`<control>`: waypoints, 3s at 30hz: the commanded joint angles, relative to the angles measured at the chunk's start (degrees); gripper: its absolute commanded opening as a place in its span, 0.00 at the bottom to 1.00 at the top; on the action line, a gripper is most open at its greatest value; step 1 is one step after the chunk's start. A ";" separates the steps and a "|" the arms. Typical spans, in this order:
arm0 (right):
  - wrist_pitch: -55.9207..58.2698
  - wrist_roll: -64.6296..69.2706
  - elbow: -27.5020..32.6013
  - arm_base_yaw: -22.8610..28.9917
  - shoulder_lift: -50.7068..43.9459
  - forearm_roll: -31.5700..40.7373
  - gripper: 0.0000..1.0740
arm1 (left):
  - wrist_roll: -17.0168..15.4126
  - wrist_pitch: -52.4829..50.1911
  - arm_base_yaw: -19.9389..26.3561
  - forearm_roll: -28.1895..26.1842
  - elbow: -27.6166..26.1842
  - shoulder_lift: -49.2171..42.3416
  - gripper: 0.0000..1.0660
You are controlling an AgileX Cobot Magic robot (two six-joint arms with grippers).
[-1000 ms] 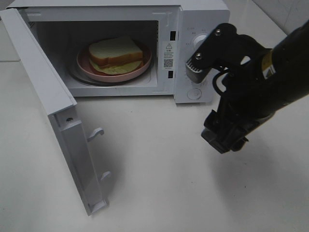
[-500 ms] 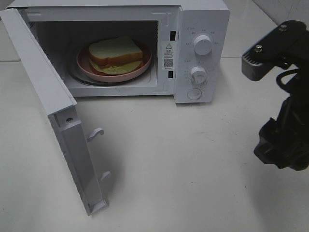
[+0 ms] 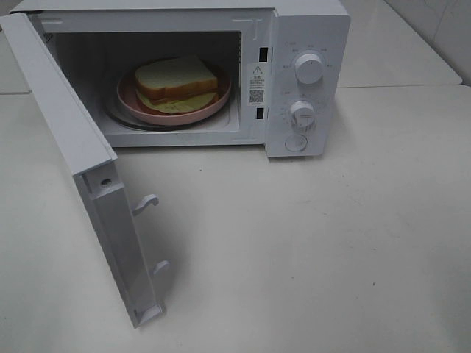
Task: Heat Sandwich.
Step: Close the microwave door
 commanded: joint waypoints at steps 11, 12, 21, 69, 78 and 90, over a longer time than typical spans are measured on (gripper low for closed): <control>3.95 2.35 6.59 -8.14 -17.88 -0.40 0.71 | -0.29 -0.17 0.06 -0.34 0.00 -1.26 0.83; 3.95 2.41 8.71 -10.54 -20.86 -0.23 0.71 | -0.29 -0.17 0.06 -0.34 0.00 -1.26 0.83; 0.17 2.35 13.64 -20.74 -32.20 0.80 0.71 | -0.29 -0.17 0.06 -0.34 0.00 -1.26 0.83; -7.33 2.12 17.70 -30.77 -47.15 2.75 0.71 | -0.29 -0.17 0.06 -0.34 0.00 -1.03 0.83; -7.33 2.12 17.70 -30.77 -47.15 2.75 0.71 | -0.29 -0.17 0.06 -0.34 0.00 -1.03 0.83; -7.33 2.12 17.70 -30.77 -47.15 2.75 0.71 | -0.69 -0.23 0.06 -0.34 0.00 -0.92 0.83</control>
